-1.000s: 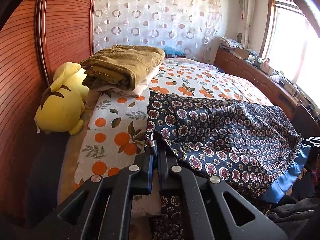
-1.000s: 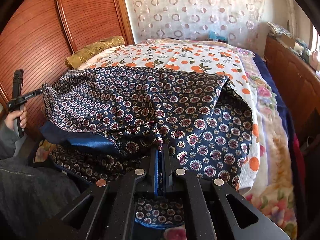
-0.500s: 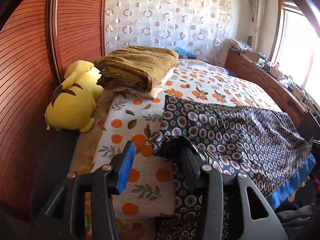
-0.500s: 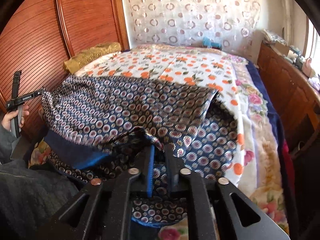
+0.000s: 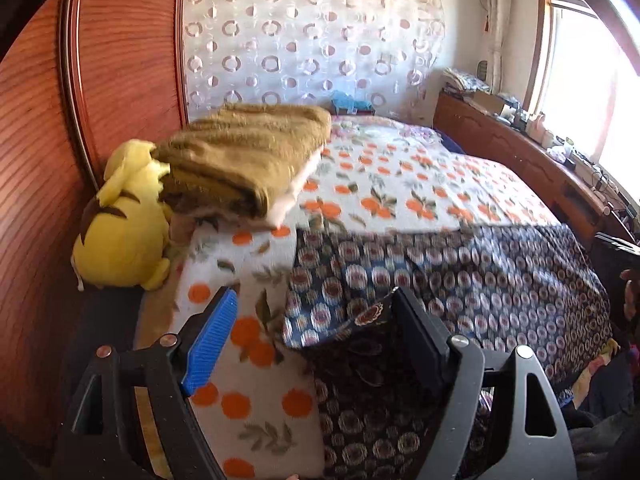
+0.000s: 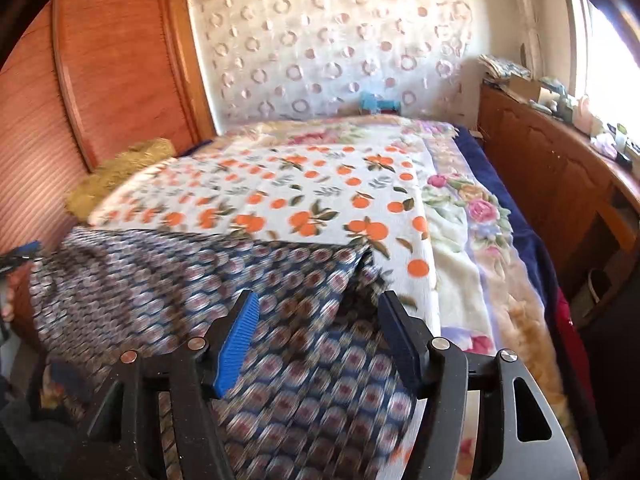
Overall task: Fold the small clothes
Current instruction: 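Open both tools to release the folded shirt, then grasp the folded shirt edge with both tools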
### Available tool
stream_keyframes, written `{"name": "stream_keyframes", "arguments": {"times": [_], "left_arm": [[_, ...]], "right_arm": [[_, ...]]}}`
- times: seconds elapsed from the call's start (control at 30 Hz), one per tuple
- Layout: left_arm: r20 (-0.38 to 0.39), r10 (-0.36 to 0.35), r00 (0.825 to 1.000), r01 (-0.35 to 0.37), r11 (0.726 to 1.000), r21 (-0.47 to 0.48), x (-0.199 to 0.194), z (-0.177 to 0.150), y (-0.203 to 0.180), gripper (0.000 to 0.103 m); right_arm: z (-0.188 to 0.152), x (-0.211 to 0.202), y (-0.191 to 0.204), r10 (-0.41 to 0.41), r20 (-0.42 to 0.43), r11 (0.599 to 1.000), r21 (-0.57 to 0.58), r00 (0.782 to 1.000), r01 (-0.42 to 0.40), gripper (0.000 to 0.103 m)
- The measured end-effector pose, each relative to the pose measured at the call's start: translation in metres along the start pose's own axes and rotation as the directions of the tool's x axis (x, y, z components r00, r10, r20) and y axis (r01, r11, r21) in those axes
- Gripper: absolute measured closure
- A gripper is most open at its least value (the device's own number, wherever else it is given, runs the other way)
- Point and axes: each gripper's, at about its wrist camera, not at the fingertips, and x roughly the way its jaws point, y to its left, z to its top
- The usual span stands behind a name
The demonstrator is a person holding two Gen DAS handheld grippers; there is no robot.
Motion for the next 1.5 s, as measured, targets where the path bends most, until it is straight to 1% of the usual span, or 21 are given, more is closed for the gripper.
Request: {"name": "stream_keyframes", "arguments": {"times": [0.13, 0.27, 0.33, 0.43, 0.57, 0.7, 0.73, 0.77, 0.87, 0.97, 1.03, 1.1, 1.2, 1.23, 1.27, 1.33, 1.37, 1.43, 1.47, 1.5], "left_arm": [[0.047, 0.001, 0.999, -0.001, 1.000, -0.001, -0.013, 0.016, 0.007, 0.023], [0.062, 0.014, 0.998, -0.014, 1.000, 0.000, -0.016, 0.024, 0.014, 0.023], [0.043, -0.002, 0.999, 0.002, 1.000, 0.009, -0.008, 0.026, 0.012, 0.023], [-0.014, -0.042, 0.999, 0.042, 0.999, 0.000, 0.016, 0.027, 0.012, 0.023], [-0.083, -0.064, 0.994, 0.063, 0.998, -0.020, 0.052, 0.029, 0.013, 0.023], [-0.134, -0.074, 0.988, 0.070, 0.997, -0.034, 0.077, 0.032, 0.014, 0.023], [-0.147, -0.076, 0.986, 0.072, 0.997, -0.032, 0.083, 0.033, 0.013, 0.023], [-0.154, -0.078, 0.985, 0.074, 0.997, -0.030, 0.086, 0.032, 0.013, 0.025], [-0.193, -0.071, 0.979, 0.065, 0.997, -0.034, 0.098, 0.033, 0.014, 0.026], [-0.214, -0.074, 0.974, 0.067, 0.997, -0.043, 0.104, 0.031, 0.015, 0.026], [-0.219, -0.071, 0.973, 0.063, 0.997, -0.044, 0.105, 0.029, 0.016, 0.026], [-0.222, -0.079, 0.972, 0.071, 0.996, -0.045, 0.105, 0.028, 0.015, 0.032], [-0.228, -0.103, 0.968, 0.092, 0.994, -0.055, 0.106, 0.026, 0.016, 0.039], [-0.224, -0.105, 0.969, 0.095, 0.994, -0.055, 0.106, 0.025, 0.016, 0.040], [-0.221, -0.105, 0.970, 0.095, 0.994, -0.054, 0.106, 0.025, 0.016, 0.042], [-0.217, -0.111, 0.970, 0.100, 0.993, -0.060, 0.107, 0.024, 0.015, 0.044], [-0.216, -0.112, 0.970, 0.101, 0.993, -0.063, 0.106, 0.024, 0.016, 0.045], [-0.213, -0.116, 0.970, 0.104, 0.992, -0.068, 0.108, 0.024, 0.016, 0.045], [-0.211, -0.117, 0.970, 0.104, 0.992, -0.072, 0.109, 0.026, 0.016, 0.046], [-0.210, -0.118, 0.971, 0.104, 0.992, -0.075, 0.111, 0.028, 0.017, 0.049]], "right_arm": [[0.011, 0.039, 0.000, -0.036, -0.054, 0.999, -0.032, 0.998, 0.035, 0.038], [0.027, 0.066, 0.000, -0.049, -0.095, 0.998, -0.037, 0.994, 0.046, 0.038], [0.033, 0.075, 0.000, -0.050, -0.108, 0.998, -0.028, 0.993, 0.047, 0.038], [0.041, 0.081, -0.011, -0.032, -0.122, 0.999, -0.005, 0.992, 0.032, 0.038], [0.045, 0.088, -0.018, -0.018, -0.136, 1.000, 0.023, 0.991, 0.021, 0.038], [0.044, 0.102, -0.020, -0.031, -0.163, 0.999, 0.002, 0.986, 0.032, 0.038], [0.044, 0.102, -0.019, -0.042, -0.153, 0.999, -0.012, 0.987, 0.041, 0.038], [0.042, 0.103, -0.017, -0.055, -0.146, 0.998, -0.028, 0.988, 0.051, 0.038], [0.038, 0.100, -0.014, -0.074, -0.137, 0.996, -0.051, 0.988, 0.067, 0.036], [0.037, 0.099, -0.016, -0.065, -0.135, 0.997, -0.044, 0.989, 0.059, 0.036], [0.037, 0.099, -0.016, -0.073, -0.133, 0.997, -0.044, 0.988, 0.067, 0.036], [0.037, 0.099, -0.017, -0.075, -0.134, 0.997, -0.044, 0.988, 0.069, 0.036], [0.038, 0.100, -0.016, -0.065, -0.138, 0.997, -0.045, 0.988, 0.059, 0.036], [0.037, 0.100, -0.015, -0.058, -0.140, 0.997, -0.049, 0.988, 0.052, 0.037], [0.037, 0.099, -0.012, -0.052, -0.142, 0.997, -0.058, 0.989, 0.044, 0.040], [0.037, 0.098, -0.007, -0.044, -0.143, 0.997, -0.075, 0.989, 0.033, 0.055], [0.037, 0.097, -0.005, -0.038, -0.146, 0.996, -0.080, 0.989, 0.027, 0.058], [0.036, 0.096, -0.002, -0.027, -0.152, 0.996, -0.086, 0.988, 0.014, 0.075], [0.036, 0.095, -0.001, -0.018, -0.155, 0.996, -0.084, 0.988, 0.005, 0.078], [0.036, 0.094, -0.001, -0.010, -0.158, 0.997, -0.079, 0.987, -0.002, 0.082]]}}
